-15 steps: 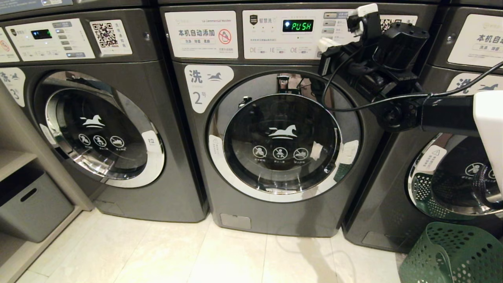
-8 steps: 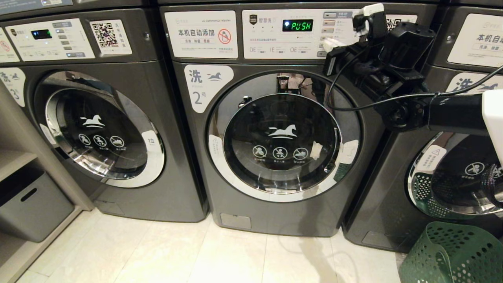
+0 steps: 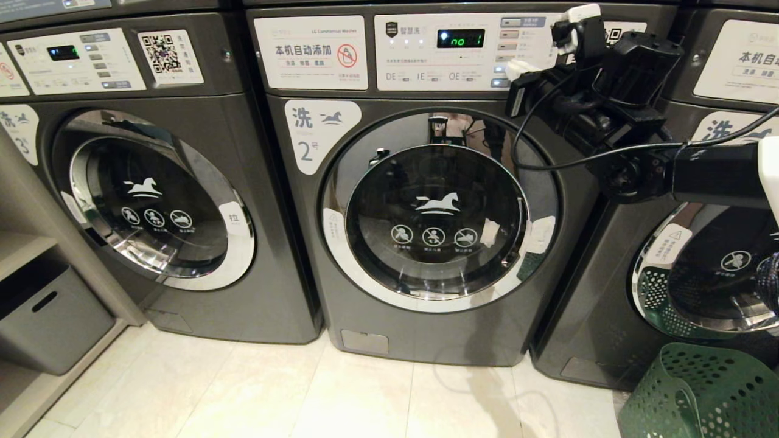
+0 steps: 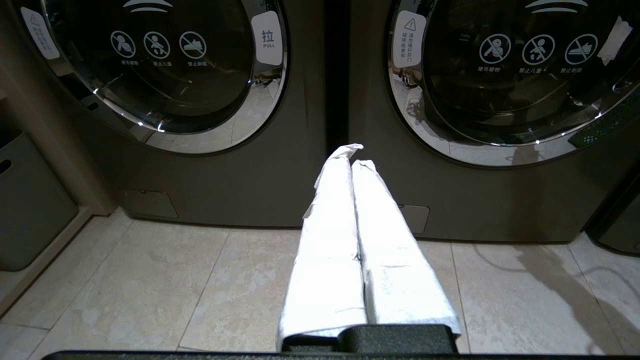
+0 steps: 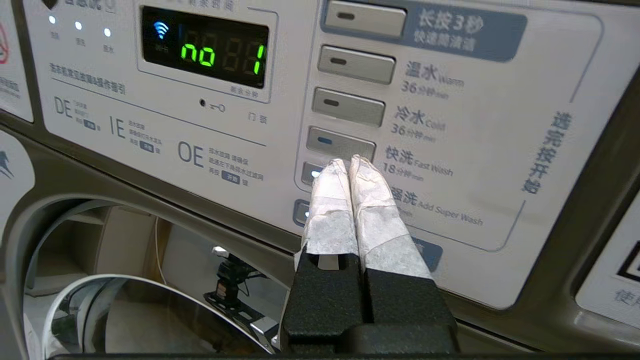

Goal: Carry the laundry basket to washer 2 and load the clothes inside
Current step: Press the washing machine switch

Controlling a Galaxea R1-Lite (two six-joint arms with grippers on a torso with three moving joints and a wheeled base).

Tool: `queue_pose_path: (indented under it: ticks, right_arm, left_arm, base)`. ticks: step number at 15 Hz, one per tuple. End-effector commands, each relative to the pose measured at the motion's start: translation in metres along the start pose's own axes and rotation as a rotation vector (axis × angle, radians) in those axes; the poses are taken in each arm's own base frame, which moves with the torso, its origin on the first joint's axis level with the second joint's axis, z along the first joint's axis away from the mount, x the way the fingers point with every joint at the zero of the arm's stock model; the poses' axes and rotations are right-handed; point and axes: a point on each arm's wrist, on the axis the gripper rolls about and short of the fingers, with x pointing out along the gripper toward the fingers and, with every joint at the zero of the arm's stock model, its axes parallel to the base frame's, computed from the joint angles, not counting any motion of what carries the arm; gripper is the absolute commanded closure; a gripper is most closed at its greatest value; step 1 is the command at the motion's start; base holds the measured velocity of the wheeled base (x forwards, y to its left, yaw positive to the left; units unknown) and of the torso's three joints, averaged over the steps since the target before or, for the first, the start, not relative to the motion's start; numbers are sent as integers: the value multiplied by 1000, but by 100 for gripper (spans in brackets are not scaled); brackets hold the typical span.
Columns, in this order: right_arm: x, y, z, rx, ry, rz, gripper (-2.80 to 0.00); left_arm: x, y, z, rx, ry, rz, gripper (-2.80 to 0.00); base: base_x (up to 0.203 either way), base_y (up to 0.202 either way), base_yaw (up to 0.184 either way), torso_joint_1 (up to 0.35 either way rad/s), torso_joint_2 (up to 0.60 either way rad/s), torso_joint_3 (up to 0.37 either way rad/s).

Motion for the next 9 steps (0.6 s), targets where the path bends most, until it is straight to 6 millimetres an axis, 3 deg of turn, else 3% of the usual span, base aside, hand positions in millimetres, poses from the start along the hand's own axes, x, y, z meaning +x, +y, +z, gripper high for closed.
queue_pose_path:
  ticks: [1,9]
  right_arm:
    - [0,3,3,2,-9,10,0]
    - [-13,16,8,19,28,46,0]
  left_arm:
    - [2,-1,-11,0,39,-1,0]
    - [2,-1,-11,0,39,-1,0]
  base:
    - [0,0,0,0,0,0]
    - [0,0,0,0,0,0]
